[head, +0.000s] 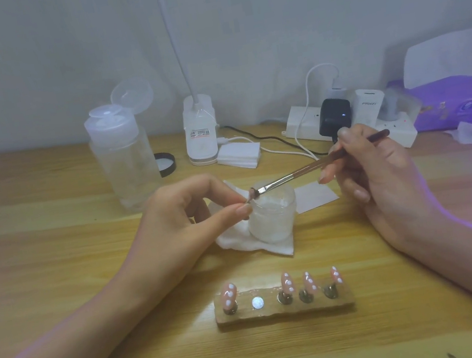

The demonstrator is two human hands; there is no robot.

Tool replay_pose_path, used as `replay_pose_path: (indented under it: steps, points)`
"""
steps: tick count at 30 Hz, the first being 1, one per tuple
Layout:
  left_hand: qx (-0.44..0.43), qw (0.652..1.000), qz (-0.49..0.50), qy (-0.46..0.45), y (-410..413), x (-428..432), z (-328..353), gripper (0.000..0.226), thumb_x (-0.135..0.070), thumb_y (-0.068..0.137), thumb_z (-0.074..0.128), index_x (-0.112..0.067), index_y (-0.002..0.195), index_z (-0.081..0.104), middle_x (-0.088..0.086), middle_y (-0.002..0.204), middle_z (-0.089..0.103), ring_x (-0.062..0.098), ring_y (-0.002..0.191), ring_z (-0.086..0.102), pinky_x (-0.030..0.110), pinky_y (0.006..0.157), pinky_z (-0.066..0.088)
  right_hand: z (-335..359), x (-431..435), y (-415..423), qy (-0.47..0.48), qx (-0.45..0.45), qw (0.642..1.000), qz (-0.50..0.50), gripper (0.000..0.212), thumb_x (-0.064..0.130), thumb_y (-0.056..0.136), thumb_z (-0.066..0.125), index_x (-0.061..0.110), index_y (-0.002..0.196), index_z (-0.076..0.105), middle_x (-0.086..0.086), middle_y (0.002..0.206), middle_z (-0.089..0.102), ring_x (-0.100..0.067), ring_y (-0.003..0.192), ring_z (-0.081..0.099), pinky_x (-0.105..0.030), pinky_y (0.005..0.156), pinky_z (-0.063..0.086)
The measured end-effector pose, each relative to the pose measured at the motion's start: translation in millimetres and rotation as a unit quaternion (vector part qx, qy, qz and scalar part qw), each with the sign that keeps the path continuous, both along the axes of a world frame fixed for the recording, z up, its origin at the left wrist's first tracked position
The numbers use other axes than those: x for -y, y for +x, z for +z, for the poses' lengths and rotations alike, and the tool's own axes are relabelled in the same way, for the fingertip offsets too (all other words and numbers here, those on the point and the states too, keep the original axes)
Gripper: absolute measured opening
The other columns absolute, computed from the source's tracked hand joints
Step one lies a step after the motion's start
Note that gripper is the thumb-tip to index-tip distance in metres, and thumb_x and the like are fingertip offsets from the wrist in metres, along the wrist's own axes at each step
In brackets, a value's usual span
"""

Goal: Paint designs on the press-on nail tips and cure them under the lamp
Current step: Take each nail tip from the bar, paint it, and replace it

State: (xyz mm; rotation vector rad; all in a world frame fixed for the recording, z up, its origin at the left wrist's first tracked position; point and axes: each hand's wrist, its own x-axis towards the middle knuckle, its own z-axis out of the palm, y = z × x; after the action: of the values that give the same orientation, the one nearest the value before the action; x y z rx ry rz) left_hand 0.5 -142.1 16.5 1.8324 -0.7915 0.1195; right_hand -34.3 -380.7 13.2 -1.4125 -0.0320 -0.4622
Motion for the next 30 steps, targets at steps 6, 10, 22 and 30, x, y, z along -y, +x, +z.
replay_pose_path:
  steps: [6, 10, 22, 30]
  points:
    - [-0.006, 1.0, -0.002, -0.001, -0.2, 0.1, -0.3, 0.014, -0.026, 0.08, 0.073, -0.013, 0.076, 0.07, -0.027, 0.053, 0.056, -0.001, 0.041, 0.037, 0.004, 0.046, 0.028, 1.3, 0.3, -0.8, 0.021, 0.002, 1.0, -0.005, 0.03, 0.032, 0.098, 0.055, 0.027, 0.068, 0.06, -0.005, 0.063, 0.07, -0.008, 0.037, 0.029, -0.013, 0.041, 0.03]
    - [-0.004, 1.0, -0.003, 0.001, -0.3, -0.2, -0.7, 0.013, -0.023, 0.081, 0.074, -0.012, 0.076, 0.07, -0.028, 0.052, 0.055, -0.001, 0.041, 0.037, 0.003, 0.047, 0.029, -0.6, 0.4, 0.1, 0.001, -0.015, 1.0, -0.01, 0.027, 0.027, 0.101, 0.052, 0.02, 0.075, 0.055, -0.007, 0.062, 0.069, -0.007, 0.037, 0.026, -0.012, 0.041, 0.029]
    - [0.013, 1.0, -0.001, 0.0, -1.3, 0.3, -0.1, 0.015, -0.027, 0.079, 0.071, -0.012, 0.075, 0.07, -0.03, 0.051, 0.054, -0.003, 0.04, 0.039, 0.002, 0.046, 0.028, -0.8, 2.0, -0.7, 0.004, 0.003, 1.0, -0.021, 0.031, 0.025, 0.102, 0.051, 0.024, 0.071, 0.056, -0.007, 0.062, 0.069, -0.008, 0.036, 0.026, -0.013, 0.041, 0.028]
    - [0.015, 1.0, -0.009, 0.0, 3.0, -1.3, -3.2, 0.012, -0.027, 0.081, 0.075, -0.018, 0.075, 0.07, -0.029, 0.056, 0.057, -0.003, 0.043, 0.041, 0.002, 0.048, 0.028, -1.0, -0.5, -1.0, -0.014, -0.006, 1.0, -0.019, 0.03, 0.024, 0.102, 0.051, 0.023, 0.072, 0.054, -0.007, 0.061, 0.068, -0.009, 0.037, 0.026, -0.014, 0.042, 0.028]
